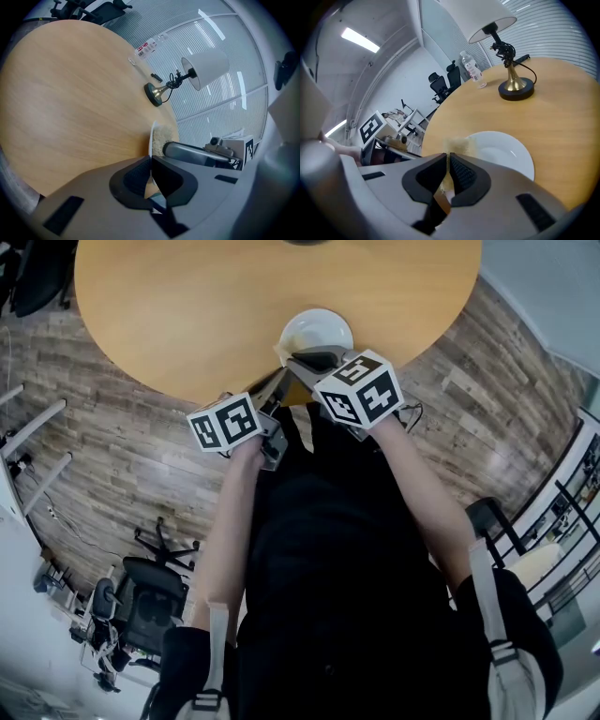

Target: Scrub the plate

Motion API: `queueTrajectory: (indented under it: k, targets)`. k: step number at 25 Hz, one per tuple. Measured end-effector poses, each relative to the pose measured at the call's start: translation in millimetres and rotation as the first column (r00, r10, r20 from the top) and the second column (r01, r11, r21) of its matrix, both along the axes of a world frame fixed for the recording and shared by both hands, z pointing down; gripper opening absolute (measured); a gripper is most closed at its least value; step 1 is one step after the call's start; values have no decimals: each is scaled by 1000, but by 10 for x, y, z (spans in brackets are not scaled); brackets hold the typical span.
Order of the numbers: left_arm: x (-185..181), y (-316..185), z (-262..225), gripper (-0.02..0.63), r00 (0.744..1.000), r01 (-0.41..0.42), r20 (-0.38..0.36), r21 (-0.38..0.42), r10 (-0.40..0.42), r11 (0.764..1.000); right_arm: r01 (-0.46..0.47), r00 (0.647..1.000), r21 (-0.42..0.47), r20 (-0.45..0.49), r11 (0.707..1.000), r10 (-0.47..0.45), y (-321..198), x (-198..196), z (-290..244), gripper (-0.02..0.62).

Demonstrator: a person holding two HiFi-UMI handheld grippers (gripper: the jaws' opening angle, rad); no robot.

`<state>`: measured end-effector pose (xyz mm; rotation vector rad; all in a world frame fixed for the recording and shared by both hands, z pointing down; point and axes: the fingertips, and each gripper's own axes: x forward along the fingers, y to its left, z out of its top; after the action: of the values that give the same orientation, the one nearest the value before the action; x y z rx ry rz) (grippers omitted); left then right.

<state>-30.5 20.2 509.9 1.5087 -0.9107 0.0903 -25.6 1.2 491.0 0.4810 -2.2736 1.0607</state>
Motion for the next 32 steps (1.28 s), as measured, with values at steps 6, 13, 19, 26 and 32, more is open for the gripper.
queueTrajectory:
  k: [6,13,19,26,32]
  targets:
    - [-33,0,-5,23,1000,24,-11,2,-24,1000,-26,1000,4,0,1000,26,-114,53,50,29]
    - [-62,-16,9,23,1000,22,-1,1,-22,1000,-107,993,-29,-47,994,106,-277,517,266,29]
    - [-56,-23,-6,23,1000,9,0,4,-9,1000,-194,976,-24,-100,981,191,-423,958,365,29]
    - [-23,22,-2,23,1000,4,4,2,-4,1000,-193,975,9,-111,981,193,-454,931,353,29]
    - [-37,16,10,23,1000,10,4,4,-10,1000,-139,988,21,-62,990,140,-420,455,242,29]
